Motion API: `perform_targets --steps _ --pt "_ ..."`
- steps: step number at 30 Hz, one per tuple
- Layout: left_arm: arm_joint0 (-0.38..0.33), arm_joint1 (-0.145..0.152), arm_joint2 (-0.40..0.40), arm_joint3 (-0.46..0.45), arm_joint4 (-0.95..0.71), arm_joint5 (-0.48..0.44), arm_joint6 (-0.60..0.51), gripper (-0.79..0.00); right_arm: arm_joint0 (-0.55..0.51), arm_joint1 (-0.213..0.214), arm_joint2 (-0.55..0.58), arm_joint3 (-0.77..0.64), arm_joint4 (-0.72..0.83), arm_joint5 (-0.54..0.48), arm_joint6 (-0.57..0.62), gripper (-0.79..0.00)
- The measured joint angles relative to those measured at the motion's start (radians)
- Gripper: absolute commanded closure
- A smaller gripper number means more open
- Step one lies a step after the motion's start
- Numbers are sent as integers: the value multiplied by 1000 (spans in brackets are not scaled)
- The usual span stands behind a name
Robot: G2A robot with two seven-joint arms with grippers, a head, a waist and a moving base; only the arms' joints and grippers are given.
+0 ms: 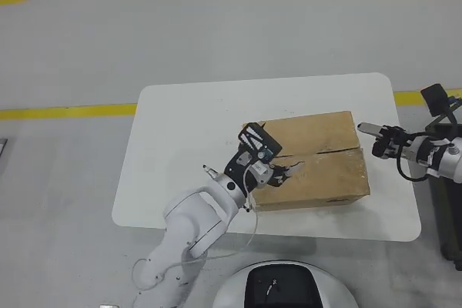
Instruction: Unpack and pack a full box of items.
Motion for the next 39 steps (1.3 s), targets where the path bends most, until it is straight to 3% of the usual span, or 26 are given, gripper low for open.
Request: perform_targets --steps 8,12,15,21,29,30,31,37,39 --pt "91 21 -144 -54 47 56 14 -785 0 0 0 -1 3 -1 0 -785" --pt "127 26 -179 -64 110 100 20 -785 -8 1 -10 -10 25 -3 14 -785" --pt "132 27 -182 -65 123 107 19 -785 14 9 -26 -37 -18 58 64 -785" --pt "131 27 -181 -65 121 106 19 -785 135 20 -97 -20 -19 248 192 -785" --pt "131 27 -181 -65 121 106 19 -785 357 36 -326 110 -52 307 132 -785" --pt "131 27 -181 -65 121 106 19 -785 383 37 -355 126 -52 312 127 -662" --pt "131 27 -181 -65 121 106 19 -785 407 37 -385 143 -52 316 123 -376" --pt "131 27 -181 -65 121 106 19 -785 537 38 -569 244 -57 333 106 -37" --pt "131 27 -181 -65 121 106 19 -785 569 42 -618 272 -53 336 104 0"
